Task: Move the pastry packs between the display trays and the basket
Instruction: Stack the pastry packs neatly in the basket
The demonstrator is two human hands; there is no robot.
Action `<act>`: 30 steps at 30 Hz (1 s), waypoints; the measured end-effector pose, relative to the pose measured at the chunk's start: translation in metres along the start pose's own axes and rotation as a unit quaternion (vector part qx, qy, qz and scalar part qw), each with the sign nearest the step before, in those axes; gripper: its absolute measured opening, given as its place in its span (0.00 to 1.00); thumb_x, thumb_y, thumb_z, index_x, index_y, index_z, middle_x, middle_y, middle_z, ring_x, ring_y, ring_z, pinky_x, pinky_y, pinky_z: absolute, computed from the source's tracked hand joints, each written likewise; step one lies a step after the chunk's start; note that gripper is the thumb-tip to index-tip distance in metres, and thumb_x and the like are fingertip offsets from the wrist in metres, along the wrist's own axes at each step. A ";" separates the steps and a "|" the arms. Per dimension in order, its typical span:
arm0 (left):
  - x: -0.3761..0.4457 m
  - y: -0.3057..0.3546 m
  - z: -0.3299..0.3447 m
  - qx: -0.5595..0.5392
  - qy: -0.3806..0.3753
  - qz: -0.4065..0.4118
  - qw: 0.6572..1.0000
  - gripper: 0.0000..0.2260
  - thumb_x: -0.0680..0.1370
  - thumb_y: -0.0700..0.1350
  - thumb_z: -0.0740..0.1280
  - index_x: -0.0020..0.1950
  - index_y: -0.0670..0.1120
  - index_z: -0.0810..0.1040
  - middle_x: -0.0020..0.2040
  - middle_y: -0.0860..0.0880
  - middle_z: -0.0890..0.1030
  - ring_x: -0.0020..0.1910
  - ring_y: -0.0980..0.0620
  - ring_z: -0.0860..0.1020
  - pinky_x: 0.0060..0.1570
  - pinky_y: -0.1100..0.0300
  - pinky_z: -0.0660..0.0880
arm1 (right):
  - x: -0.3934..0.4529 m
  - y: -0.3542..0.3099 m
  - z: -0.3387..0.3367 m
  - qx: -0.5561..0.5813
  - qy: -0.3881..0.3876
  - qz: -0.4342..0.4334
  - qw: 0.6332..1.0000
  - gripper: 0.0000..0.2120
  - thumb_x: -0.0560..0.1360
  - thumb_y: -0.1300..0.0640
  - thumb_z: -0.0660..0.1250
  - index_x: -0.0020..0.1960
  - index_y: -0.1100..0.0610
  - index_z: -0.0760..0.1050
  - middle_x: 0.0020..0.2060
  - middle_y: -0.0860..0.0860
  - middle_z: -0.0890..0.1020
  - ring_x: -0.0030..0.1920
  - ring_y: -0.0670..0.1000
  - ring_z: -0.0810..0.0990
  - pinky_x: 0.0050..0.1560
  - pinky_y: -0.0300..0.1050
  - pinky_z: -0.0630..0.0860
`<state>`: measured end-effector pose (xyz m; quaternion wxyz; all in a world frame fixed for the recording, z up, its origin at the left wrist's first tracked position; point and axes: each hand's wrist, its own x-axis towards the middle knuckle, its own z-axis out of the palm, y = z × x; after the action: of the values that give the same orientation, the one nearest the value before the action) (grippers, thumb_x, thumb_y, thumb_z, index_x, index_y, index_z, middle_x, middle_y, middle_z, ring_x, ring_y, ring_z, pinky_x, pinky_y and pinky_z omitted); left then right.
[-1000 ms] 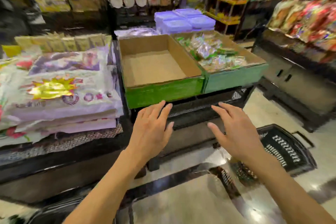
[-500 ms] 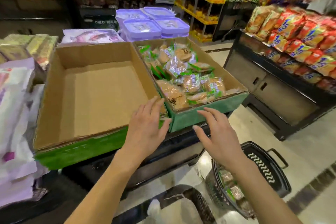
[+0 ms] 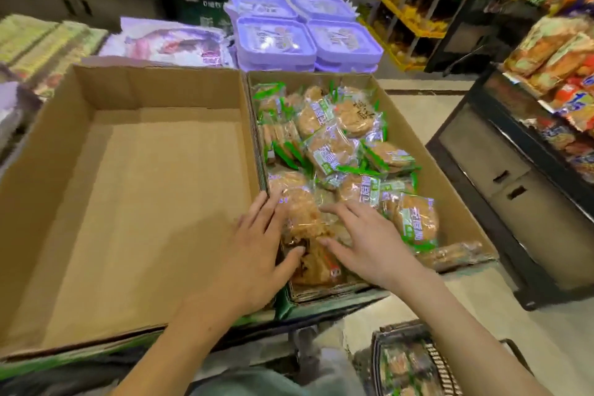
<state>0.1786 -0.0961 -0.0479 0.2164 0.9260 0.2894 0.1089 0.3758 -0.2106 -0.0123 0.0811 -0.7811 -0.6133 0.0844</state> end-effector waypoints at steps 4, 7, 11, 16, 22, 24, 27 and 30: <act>0.002 -0.001 -0.001 -0.013 0.012 -0.014 1.000 0.35 0.79 0.68 0.49 0.83 0.54 0.53 0.82 0.58 0.44 0.80 0.60 0.39 0.79 0.52 0.50 | 0.047 0.008 0.009 -0.059 -0.098 -0.108 0.988 0.31 0.74 0.34 0.65 0.73 0.46 0.66 0.63 0.48 0.77 0.62 0.56 0.77 0.57 0.54 0.76; 0.002 0.003 -0.002 0.013 0.036 -0.027 0.999 0.33 0.80 0.66 0.55 0.81 0.52 0.57 0.81 0.57 0.55 0.81 0.58 0.49 0.78 0.52 0.55 | 0.063 0.014 0.015 -0.103 -0.151 -0.173 0.968 0.31 0.73 0.34 0.67 0.69 0.50 0.67 0.62 0.52 0.74 0.62 0.57 0.73 0.57 0.53 0.72; 0.004 0.008 -0.006 -0.016 0.057 -0.073 0.996 0.31 0.80 0.63 0.59 0.80 0.52 0.60 0.77 0.52 0.67 0.78 0.54 0.61 0.75 0.53 0.62 | 0.073 0.025 0.015 -0.076 -0.213 -0.212 0.951 0.36 0.71 0.31 0.68 0.68 0.53 0.65 0.62 0.53 0.72 0.61 0.57 0.72 0.56 0.53 0.73; 0.011 0.022 -0.004 0.022 0.092 -0.104 0.990 0.28 0.79 0.58 0.62 0.77 0.49 0.67 0.72 0.51 0.74 0.75 0.51 0.68 0.73 0.49 0.67 | 0.075 0.046 -0.008 0.097 -0.231 -0.214 0.944 0.24 0.73 0.37 0.71 0.51 0.47 0.60 0.39 0.43 0.74 0.42 0.50 0.74 0.41 0.51 0.71; 0.043 0.041 0.005 0.037 0.146 -0.089 0.985 0.24 0.79 0.57 0.65 0.72 0.47 0.73 0.66 0.51 0.78 0.71 0.48 0.72 0.69 0.50 0.69 | 0.079 0.105 -0.044 0.390 -0.052 -0.045 0.918 0.18 0.71 0.49 0.78 0.53 0.42 0.71 0.42 0.46 0.81 0.42 0.44 0.79 0.45 0.45 0.77; 0.057 0.046 0.008 0.037 0.136 -0.072 0.987 0.22 0.80 0.54 0.66 0.72 0.47 0.73 0.65 0.51 0.78 0.69 0.48 0.73 0.67 0.47 0.71 | 0.078 0.130 -0.051 0.444 -0.016 -0.005 0.896 0.17 0.72 0.49 0.77 0.55 0.42 0.73 0.45 0.42 0.82 0.45 0.42 0.81 0.46 0.44 0.78; 0.073 0.054 0.015 0.033 0.075 -0.071 0.994 0.24 0.80 0.56 0.64 0.73 0.47 0.72 0.66 0.50 0.78 0.66 0.48 0.75 0.66 0.47 0.73 | 0.071 0.159 -0.058 0.477 0.017 0.037 0.878 0.15 0.72 0.49 0.77 0.54 0.42 0.75 0.44 0.40 0.83 0.45 0.43 0.83 0.46 0.47 0.80; 0.085 0.055 0.016 0.068 0.012 -0.061 0.996 0.26 0.79 0.59 0.62 0.74 0.48 0.71 0.67 0.50 0.77 0.66 0.49 0.74 0.65 0.50 0.73 | 0.063 0.174 -0.061 0.484 0.042 0.056 0.872 0.17 0.71 0.47 0.78 0.56 0.44 0.76 0.47 0.45 0.84 0.48 0.49 0.84 0.51 0.58 0.82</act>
<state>0.2793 -0.0932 -0.0298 0.1553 0.9181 0.3543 0.0863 0.5686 -0.1918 0.0052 0.4698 -0.6800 -0.4474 0.3417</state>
